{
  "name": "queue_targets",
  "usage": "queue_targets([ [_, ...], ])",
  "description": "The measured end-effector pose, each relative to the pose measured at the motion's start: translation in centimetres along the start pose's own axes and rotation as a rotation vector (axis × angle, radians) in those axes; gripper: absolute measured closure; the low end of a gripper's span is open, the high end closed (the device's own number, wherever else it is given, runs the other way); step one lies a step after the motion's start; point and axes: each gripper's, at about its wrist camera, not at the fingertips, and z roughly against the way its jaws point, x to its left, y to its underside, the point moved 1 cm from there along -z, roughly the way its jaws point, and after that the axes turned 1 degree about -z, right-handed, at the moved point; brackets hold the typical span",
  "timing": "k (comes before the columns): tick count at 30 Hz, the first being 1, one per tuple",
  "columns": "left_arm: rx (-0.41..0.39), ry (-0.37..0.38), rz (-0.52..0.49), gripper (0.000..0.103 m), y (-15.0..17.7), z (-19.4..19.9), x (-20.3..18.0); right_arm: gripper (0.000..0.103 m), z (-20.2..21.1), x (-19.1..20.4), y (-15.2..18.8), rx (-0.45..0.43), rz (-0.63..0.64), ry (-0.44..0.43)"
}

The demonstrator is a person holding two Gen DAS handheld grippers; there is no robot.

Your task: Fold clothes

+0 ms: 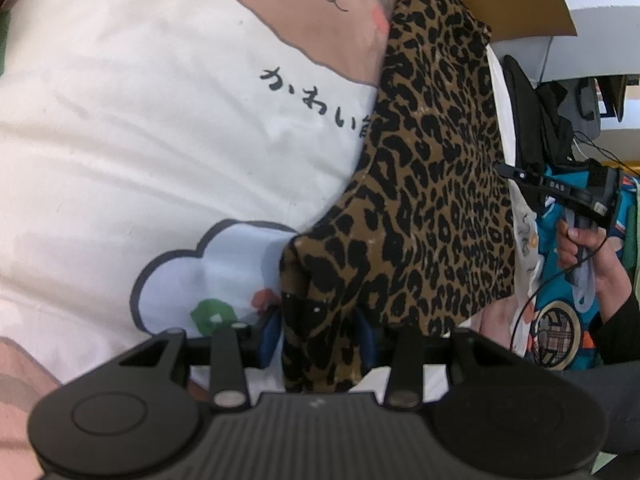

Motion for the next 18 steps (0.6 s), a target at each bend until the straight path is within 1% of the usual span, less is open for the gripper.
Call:
queue_targets([
  [5,0.002,0.008,0.002,0.060,-0.1,-0.1,0.2,0.103,-0.9,-0.5,0.2,0.001,-0.043,0.008],
  [9,-0.012,0.012,0.007,0.059,0.2,-0.1,0.2,0.103,-0.6,-0.3,0.1,0.015,-0.032,0.019],
  [11,-0.016,0.015,0.011,0.059,0.3,-0.1,0.3,0.097,-0.2,-0.1,0.0,0.012,-0.022,0.041],
  [12,-0.017,0.016,0.013,0.059,0.3,0.0,0.3,0.092,0.1,0.0,0.0,0.004,-0.018,0.047],
  [18,-0.014,0.015,0.011,0.059,0.3,-0.1,0.3,0.092,1.5,1.1,-0.4,-0.078,0.036,0.005],
])
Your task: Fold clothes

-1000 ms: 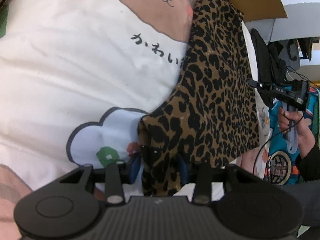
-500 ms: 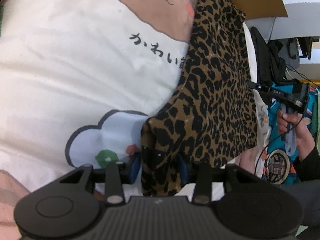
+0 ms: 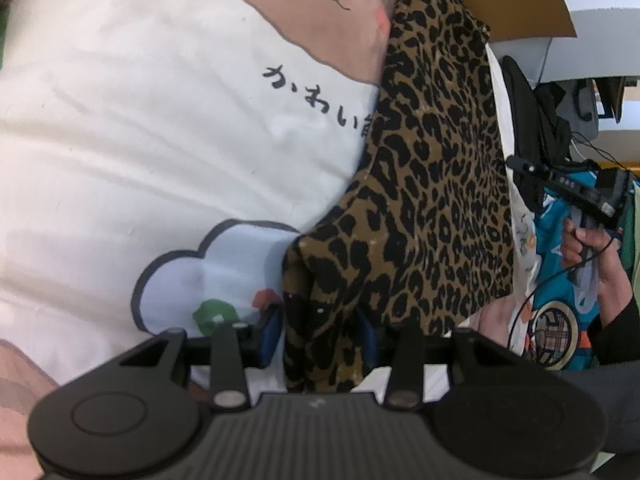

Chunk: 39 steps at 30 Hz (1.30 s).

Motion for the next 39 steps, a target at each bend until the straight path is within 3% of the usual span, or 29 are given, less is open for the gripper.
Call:
queue_targets([
  [4,-0.006,0.003,0.003,0.059,0.1,0.0,0.0,0.084,-0.2,0.4,-0.8,-0.039,0.028,-0.010],
  [17,-0.013,0.023,0.003,0.059,0.2,-0.1,0.2,0.079,-4.5,0.1,-4.8,-0.048,0.009,-0.054],
  [18,-0.014,0.024,0.003,0.059,0.2,-0.1,0.2,0.081,-4.9,0.1,-4.8,-0.043,0.019,-0.047],
  [19,-0.015,0.026,0.003,0.059,0.2,-0.1,0.3,0.099,-5.1,0.1,-4.8,-0.043,0.032,-0.028],
  [20,-0.015,0.027,0.003,0.059,0.2,-0.1,0.3,0.103,-5.3,0.1,-4.8,-0.043,0.042,-0.007],
  [28,-0.019,0.030,0.004,0.059,0.3,-0.3,0.2,0.103,-4.9,-0.3,-5.2,-0.052,-0.020,0.050],
  [32,-0.022,0.033,0.006,0.059,0.4,-0.3,0.3,0.098,-3.1,-0.1,-5.3,-0.115,-0.040,0.019],
  [34,-0.024,0.035,0.009,0.059,0.5,-0.3,0.3,0.087,-2.2,0.1,-5.2,-0.133,-0.035,-0.003],
  [39,-0.029,0.039,0.014,0.059,0.5,-0.4,0.4,0.087,-0.6,1.6,-2.9,-0.098,0.040,-0.063],
])
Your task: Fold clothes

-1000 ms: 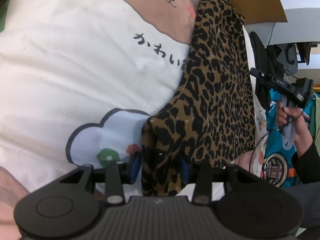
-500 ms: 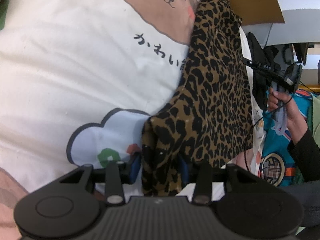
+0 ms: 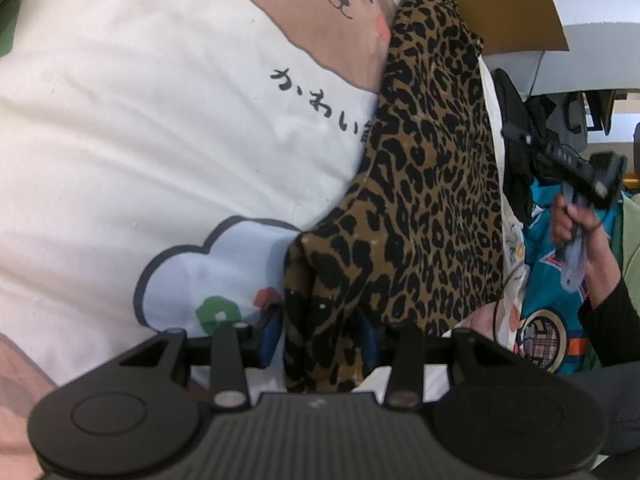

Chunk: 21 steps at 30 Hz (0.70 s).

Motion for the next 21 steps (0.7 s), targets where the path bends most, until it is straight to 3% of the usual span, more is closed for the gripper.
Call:
queue_targets([
  [6,-0.008,0.005,0.004,0.060,0.2,0.0,0.1,0.087,1.4,2.0,4.6,0.119,0.079,0.010],
  [9,-0.004,0.003,0.001,0.060,0.1,0.0,0.1,0.085,2.4,2.1,6.2,0.134,0.059,0.042],
  [11,-0.001,0.003,0.001,0.060,0.1,0.0,0.1,0.077,3.0,2.2,7.0,0.137,0.057,0.056],
  [15,0.000,0.000,0.000,0.060,0.0,0.0,0.0,0.071,3.6,2.0,7.8,0.153,0.056,0.076],
  [21,0.000,0.000,0.002,0.059,0.1,-0.1,0.0,0.070,2.9,1.2,8.3,0.173,-0.007,0.047],
])
